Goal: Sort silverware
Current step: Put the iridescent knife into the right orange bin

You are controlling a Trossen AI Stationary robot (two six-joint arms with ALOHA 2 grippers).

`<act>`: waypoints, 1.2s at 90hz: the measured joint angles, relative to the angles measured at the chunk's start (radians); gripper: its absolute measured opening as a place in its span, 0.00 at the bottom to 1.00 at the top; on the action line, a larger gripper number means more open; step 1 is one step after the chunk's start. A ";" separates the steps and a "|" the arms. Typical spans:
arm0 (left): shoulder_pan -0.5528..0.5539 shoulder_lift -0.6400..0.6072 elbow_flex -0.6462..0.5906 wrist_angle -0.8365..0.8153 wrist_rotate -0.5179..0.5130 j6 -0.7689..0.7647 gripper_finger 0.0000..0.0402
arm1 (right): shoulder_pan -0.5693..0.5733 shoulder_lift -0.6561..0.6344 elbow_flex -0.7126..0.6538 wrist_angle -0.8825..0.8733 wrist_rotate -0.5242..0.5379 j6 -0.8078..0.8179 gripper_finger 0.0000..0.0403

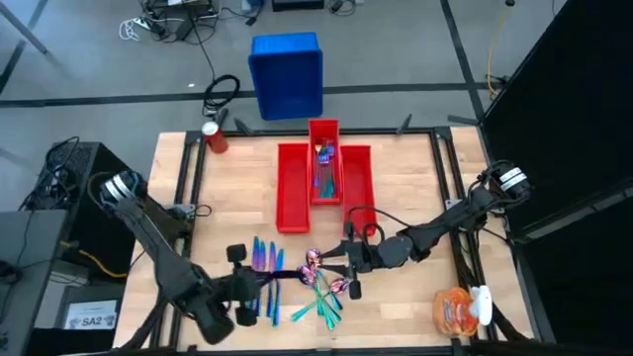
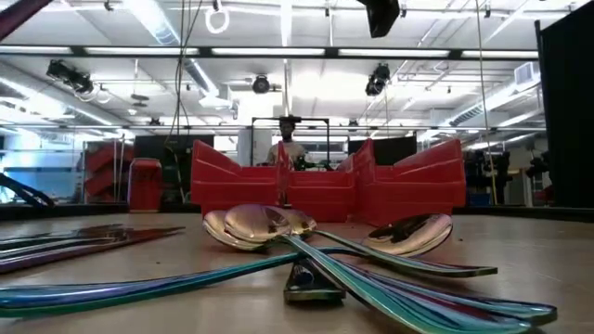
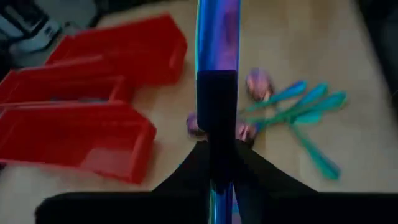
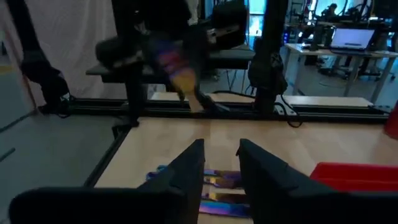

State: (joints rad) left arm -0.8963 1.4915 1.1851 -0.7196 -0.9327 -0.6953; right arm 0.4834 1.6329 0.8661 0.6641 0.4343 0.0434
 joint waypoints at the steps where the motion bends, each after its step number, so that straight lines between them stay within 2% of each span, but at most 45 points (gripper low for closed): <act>1: -0.001 -0.013 -0.015 0.031 -0.004 0.013 0.07 | 0.000 0.000 0.000 0.000 0.000 -0.001 0.21; 15: 0.025 -0.179 -0.254 0.567 -0.005 0.317 0.07 | -0.018 0.000 0.000 0.004 0.000 0.006 0.23; 27: 0.112 -0.261 -0.414 1.006 0.109 0.585 0.07 | -0.048 0.000 0.000 0.021 -0.010 0.006 0.22; 35: 0.182 -0.273 -0.472 1.193 0.218 0.696 0.07 | -0.067 0.000 0.000 0.044 -0.016 0.001 0.21; 49: 0.303 -0.255 -0.497 1.327 0.378 0.764 0.07 | -0.095 0.000 0.000 0.114 -0.108 -0.001 0.24; 65: 0.411 -0.199 -0.498 1.484 0.537 0.774 0.07 | -0.120 0.000 0.000 0.164 -0.142 0.003 0.39; 87: 0.512 -0.127 -0.498 1.618 0.648 0.770 0.07 | -0.165 0.000 0.000 0.179 -0.136 0.007 0.58; 108: 0.586 -0.069 -0.480 1.697 0.713 0.740 0.07 | -0.191 0.000 0.000 0.180 -0.141 0.015 0.63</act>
State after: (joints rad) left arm -0.3101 1.4224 0.7052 0.9771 -0.2199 0.0450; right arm 0.2924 1.6333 0.8661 0.8440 0.2930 0.0586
